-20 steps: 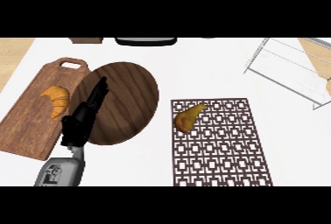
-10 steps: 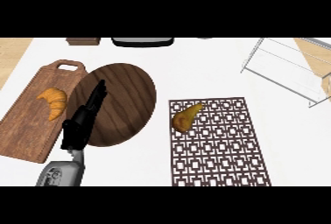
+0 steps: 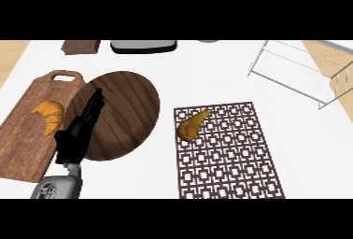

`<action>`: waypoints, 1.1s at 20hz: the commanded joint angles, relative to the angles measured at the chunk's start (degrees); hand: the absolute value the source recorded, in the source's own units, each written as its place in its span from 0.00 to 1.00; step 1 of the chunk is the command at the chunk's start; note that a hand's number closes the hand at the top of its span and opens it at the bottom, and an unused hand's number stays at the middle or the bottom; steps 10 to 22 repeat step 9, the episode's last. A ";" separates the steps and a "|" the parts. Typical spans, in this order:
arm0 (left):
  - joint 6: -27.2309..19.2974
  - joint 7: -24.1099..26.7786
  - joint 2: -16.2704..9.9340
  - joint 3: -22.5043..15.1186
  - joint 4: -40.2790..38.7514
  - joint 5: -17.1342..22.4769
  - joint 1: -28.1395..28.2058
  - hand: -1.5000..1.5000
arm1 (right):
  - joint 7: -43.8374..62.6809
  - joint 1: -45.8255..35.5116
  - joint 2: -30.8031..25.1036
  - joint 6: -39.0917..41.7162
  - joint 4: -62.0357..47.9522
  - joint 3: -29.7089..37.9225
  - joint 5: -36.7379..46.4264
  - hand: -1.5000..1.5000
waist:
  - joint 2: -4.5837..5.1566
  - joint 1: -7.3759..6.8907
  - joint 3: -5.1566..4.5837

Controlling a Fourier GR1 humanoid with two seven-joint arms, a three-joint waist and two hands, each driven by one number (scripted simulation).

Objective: Pick the bell pepper from the placemat and place it in the tiered shelf

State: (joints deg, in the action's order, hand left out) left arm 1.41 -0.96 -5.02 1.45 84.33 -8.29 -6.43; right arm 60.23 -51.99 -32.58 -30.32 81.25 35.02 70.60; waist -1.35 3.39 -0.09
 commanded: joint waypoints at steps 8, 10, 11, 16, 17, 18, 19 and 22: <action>0.67 -0.77 -1.39 1.93 0.37 1.29 1.87 0.50 | 6.27 21.72 3.69 27.08 36.75 8.17 -11.88 0.00 | -0.37 2.20 0.04; -0.29 -0.90 0.07 0.31 1.90 0.33 1.53 0.50 | 6.52 23.16 3.91 30.08 39.58 9.35 -14.29 0.00 | -0.18 1.39 0.07; -0.29 -0.90 0.07 0.31 1.90 0.33 1.53 0.50 | 6.52 23.16 3.91 30.08 39.58 9.35 -14.29 0.00 | -0.18 1.39 0.07; -0.29 -0.90 0.07 0.31 1.90 0.33 1.53 0.50 | 6.52 23.16 3.91 30.08 39.58 9.35 -14.29 0.00 | -0.18 1.39 0.07; -0.29 -0.90 0.07 0.31 1.90 0.33 1.53 0.50 | 6.52 23.16 3.91 30.08 39.58 9.35 -14.29 0.00 | -0.18 1.39 0.07; -0.29 -0.90 0.07 0.31 1.90 0.33 1.53 0.50 | 6.52 23.16 3.91 30.08 39.58 9.35 -14.29 0.00 | -0.18 1.39 0.07; -0.29 -0.90 0.07 0.31 1.90 0.33 1.53 0.50 | 6.52 23.16 3.91 30.08 39.58 9.35 -14.29 0.00 | -0.18 1.39 0.07; -0.29 -0.90 0.07 0.31 1.90 0.33 1.53 0.50 | 6.52 23.16 3.91 30.08 39.58 9.35 -14.29 0.00 | -0.18 1.39 0.07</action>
